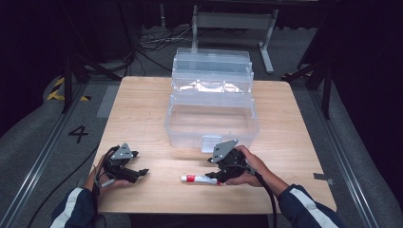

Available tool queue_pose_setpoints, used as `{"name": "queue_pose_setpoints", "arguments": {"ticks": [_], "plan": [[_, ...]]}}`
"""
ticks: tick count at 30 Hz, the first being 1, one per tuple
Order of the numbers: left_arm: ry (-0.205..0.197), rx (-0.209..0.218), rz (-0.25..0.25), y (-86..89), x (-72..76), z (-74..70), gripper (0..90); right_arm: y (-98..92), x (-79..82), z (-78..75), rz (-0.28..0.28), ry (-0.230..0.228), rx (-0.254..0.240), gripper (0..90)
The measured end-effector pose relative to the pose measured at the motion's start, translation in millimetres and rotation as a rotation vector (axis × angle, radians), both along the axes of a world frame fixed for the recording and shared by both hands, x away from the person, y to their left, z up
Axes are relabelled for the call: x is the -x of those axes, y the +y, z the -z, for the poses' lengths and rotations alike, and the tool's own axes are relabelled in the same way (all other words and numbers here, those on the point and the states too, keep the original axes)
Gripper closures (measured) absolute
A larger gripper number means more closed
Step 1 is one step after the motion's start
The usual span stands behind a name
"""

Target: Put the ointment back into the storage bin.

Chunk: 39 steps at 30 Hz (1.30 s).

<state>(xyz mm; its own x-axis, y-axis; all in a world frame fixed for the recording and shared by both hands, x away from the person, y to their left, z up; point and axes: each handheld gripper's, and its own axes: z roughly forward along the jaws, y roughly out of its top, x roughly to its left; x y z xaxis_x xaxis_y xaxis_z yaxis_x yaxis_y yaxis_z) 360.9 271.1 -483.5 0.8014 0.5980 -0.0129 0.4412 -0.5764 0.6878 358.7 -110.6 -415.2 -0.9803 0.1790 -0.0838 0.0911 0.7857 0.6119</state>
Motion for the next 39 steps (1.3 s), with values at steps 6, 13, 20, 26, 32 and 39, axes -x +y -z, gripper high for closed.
{"name": "queue_pose_setpoints", "arguments": {"ticks": [6, 13, 20, 26, 32, 39], "plan": [[0.001, 0.0, 0.0, 0.1, -0.1, 0.0, 17.7, 17.1, 3.3, 8.4, -0.039, 0.02, 0.026, 49.4], [0.0, 0.0, 0.001, 0.0, 0.1, 0.0, 17.7, 33.2, 4.6, 16.8, -0.065, 0.038, 0.077, 50.8], [-0.001, -0.001, 0.0, 0.0, 0.2, 0.0, 17.8, 41.7, 2.6, 22.7, -0.078, 0.061, 0.146, 52.5], [-0.001, -0.001, 0.0, 0.0, 0.2, 0.0, 17.8, 47.2, -1.6, 26.8, -0.075, 0.103, 0.211, 54.8], [-0.001, -0.001, 0.0, 0.1, 0.1, 0.0, 17.8, 52.5, -4.3, 28.9, -0.087, 0.116, 0.257, 56.4], [0.0, 0.001, -0.001, 0.0, 0.1, 0.1, 17.8, 61.4, -7.0, 28.3, -0.11, 0.124, 0.316, 58.3]]}}
